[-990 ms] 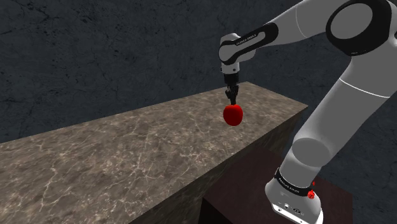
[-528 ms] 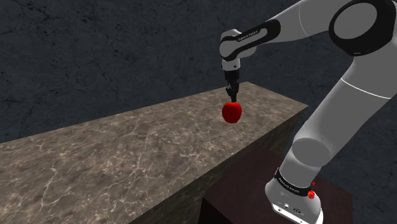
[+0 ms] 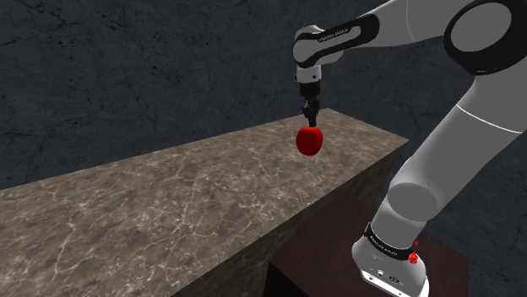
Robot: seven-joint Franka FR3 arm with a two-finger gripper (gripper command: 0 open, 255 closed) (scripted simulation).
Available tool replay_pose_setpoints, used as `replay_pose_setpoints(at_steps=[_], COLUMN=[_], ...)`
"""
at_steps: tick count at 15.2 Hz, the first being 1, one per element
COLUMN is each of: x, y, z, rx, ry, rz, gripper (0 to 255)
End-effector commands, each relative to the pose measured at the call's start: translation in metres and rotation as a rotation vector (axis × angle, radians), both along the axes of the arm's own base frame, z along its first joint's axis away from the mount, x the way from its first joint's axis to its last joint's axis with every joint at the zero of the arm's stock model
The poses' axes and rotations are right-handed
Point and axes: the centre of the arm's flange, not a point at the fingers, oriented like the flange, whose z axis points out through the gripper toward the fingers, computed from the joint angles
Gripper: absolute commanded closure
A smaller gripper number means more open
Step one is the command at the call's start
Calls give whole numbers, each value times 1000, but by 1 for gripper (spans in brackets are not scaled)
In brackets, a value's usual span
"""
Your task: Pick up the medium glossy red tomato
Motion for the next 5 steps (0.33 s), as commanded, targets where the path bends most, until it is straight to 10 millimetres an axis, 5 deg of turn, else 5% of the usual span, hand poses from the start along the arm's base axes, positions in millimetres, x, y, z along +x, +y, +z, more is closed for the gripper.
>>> replay_pose_setpoints(at_steps=[1,5], x=[0,0], y=[-1,-1], z=[11,22], rx=[0,0], ry=[0,0], rz=[0,0], gripper=[255,255])
